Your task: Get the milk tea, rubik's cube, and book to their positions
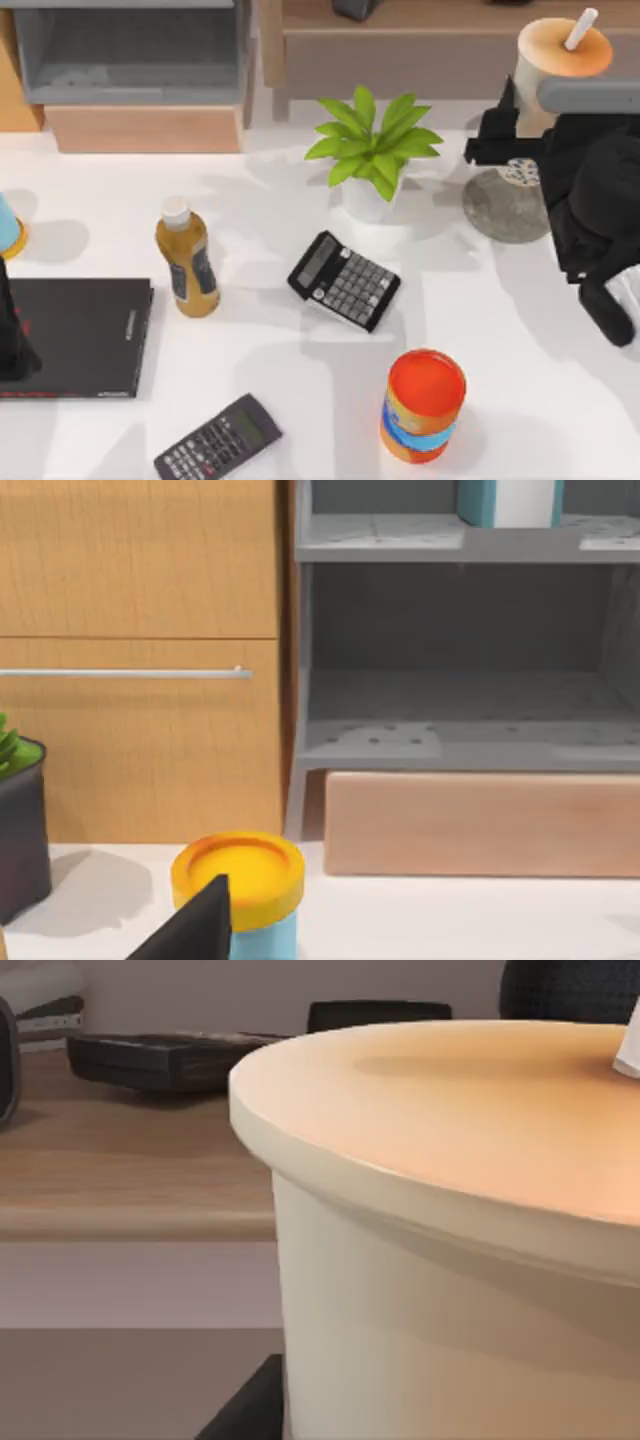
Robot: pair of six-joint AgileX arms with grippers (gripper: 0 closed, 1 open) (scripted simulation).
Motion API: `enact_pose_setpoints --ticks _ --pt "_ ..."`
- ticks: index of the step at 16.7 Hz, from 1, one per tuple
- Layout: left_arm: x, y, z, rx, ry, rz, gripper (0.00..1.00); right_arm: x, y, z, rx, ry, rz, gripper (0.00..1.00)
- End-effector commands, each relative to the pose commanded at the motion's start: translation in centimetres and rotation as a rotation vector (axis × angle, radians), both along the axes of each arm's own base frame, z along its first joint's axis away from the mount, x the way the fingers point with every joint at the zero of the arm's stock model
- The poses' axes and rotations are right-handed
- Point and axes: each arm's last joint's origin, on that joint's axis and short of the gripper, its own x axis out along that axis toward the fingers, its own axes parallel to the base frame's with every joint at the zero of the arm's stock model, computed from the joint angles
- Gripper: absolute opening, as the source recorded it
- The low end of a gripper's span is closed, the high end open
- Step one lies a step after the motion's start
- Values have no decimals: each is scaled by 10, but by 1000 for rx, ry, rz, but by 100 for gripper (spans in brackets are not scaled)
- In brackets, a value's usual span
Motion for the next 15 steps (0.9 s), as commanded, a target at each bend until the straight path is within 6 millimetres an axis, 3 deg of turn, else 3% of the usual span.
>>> enact_pose_setpoints --ticks 10,14,15 --pt "0 0 0 0 0 0 100 -1 1 -29 -1 -2 -1 0" --pt "0 0 0 0 0 0 100 -1 1 -31 -3 2 0 0" --pt "0 0 0 0 0 0 100 -1 1 -31 -3 2 0 8"
